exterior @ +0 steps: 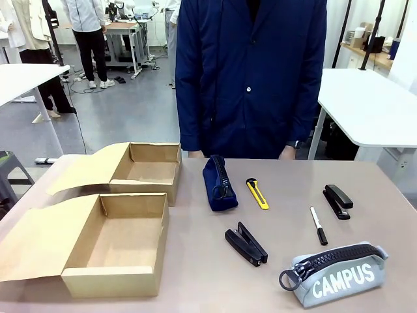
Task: Place items inside the box.
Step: Pick up a Pencil pouch or Stapler and place it inside the Mailer Box closest to the robot.
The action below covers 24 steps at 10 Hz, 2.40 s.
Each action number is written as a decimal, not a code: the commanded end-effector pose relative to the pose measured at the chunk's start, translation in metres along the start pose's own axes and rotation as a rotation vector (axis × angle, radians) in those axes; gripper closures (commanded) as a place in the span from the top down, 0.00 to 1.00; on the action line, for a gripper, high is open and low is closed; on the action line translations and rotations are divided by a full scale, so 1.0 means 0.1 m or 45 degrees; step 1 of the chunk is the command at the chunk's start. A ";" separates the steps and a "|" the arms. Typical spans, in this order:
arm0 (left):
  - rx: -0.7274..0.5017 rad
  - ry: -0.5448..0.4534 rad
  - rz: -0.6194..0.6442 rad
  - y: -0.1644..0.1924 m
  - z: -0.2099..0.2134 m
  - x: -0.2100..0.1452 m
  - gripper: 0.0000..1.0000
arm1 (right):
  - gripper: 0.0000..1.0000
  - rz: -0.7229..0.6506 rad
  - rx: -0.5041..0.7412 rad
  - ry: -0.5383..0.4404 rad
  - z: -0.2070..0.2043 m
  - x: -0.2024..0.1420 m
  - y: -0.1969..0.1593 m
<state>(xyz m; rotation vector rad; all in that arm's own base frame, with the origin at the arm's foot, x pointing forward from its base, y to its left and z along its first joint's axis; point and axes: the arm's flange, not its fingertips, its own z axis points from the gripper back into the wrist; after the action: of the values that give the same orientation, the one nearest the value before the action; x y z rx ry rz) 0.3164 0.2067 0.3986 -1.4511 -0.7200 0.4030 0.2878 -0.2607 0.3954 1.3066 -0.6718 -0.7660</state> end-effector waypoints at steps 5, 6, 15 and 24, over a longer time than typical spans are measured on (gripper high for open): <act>-0.006 0.018 -0.021 -0.01 0.02 -0.01 1.00 | 1.00 0.430 -0.163 0.245 -0.61 -0.60 0.55; -0.006 0.018 -0.021 -0.01 0.02 -0.01 1.00 | 1.00 0.514 -0.211 0.303 -0.71 -0.67 0.64; -0.006 0.018 -0.021 -0.01 0.02 -0.01 1.00 | 1.00 -0.017 -0.015 0.196 0.23 0.25 -0.41; -0.006 0.018 -0.021 -0.01 0.02 -0.01 1.00 | 1.00 0.389 -0.258 0.601 -0.93 -1.12 0.37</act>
<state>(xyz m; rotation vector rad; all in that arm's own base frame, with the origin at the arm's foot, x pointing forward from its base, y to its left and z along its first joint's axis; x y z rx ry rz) 0.3168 0.2068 0.3980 -1.4502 -0.7142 0.4013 0.3058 -0.1749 0.4084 1.1758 -0.4298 -0.3506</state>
